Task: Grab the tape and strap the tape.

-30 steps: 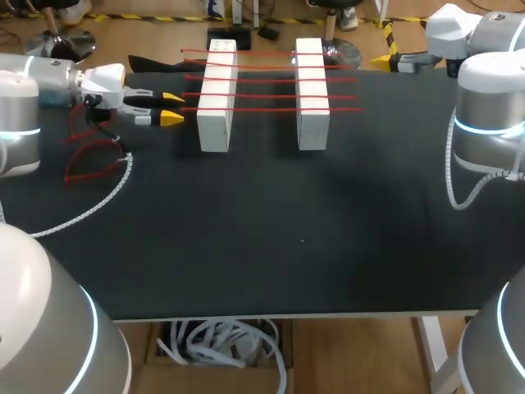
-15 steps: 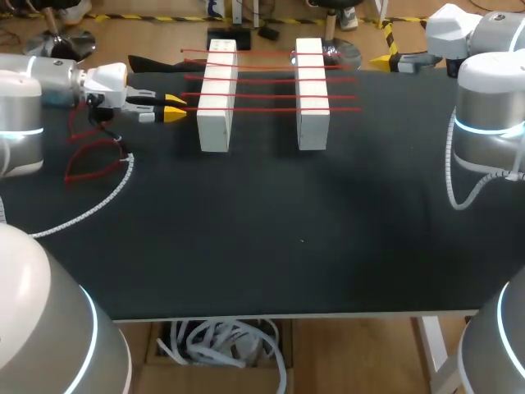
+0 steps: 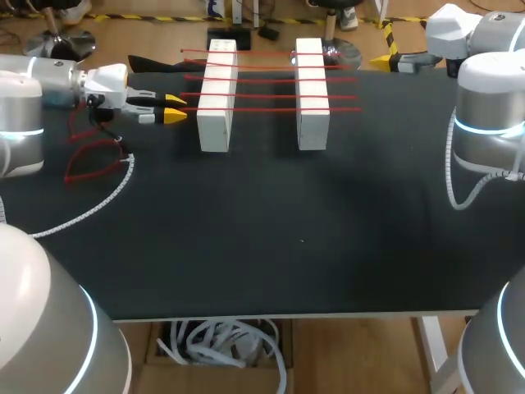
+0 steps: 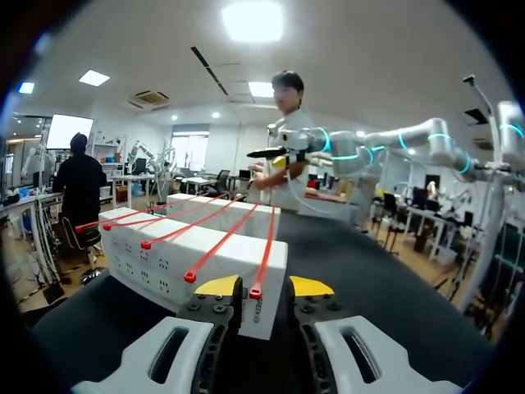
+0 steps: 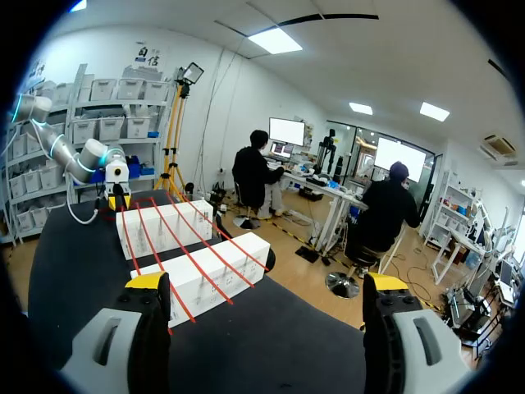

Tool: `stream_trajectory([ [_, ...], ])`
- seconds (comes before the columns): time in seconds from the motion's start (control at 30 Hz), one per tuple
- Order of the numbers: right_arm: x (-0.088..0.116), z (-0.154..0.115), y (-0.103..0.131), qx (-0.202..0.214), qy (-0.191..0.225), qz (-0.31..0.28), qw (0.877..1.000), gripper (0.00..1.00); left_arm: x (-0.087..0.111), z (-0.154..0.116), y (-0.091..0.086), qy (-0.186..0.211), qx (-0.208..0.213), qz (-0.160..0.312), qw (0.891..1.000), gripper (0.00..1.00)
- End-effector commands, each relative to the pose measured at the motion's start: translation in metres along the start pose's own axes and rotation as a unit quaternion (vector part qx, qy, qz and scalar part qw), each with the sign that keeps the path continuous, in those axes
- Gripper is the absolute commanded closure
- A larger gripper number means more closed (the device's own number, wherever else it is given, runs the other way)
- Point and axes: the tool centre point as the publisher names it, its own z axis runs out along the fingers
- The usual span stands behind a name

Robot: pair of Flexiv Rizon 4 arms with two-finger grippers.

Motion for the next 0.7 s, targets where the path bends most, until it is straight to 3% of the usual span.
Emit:
stream_trajectory([
  [0.03,-0.0002,0.0001,0.0004,0.001,0.000,0.000,1.000,0.00,-0.0017,-0.0009,0.0026,0.002,0.002,-0.002,1.000,0.75],
  [0.53,-0.0002,0.0001,0.0004,0.001,0.000,0.000,1.000,0.00,-0.0071,-0.0050,0.0035,0.008,0.003,-0.004,1.000,0.76],
  [0.6,-0.0002,0.0001,0.0004,0.001,0.000,0.000,1.000,0.00,-0.0080,-0.0063,0.0039,0.005,0.003,-0.003,1.000,0.82],
  [0.7,-0.0002,0.0001,0.0004,0.001,0.000,0.000,1.000,0.00,-0.0080,-0.0069,0.0041,0.004,0.003,-0.003,1.000,0.82],
])
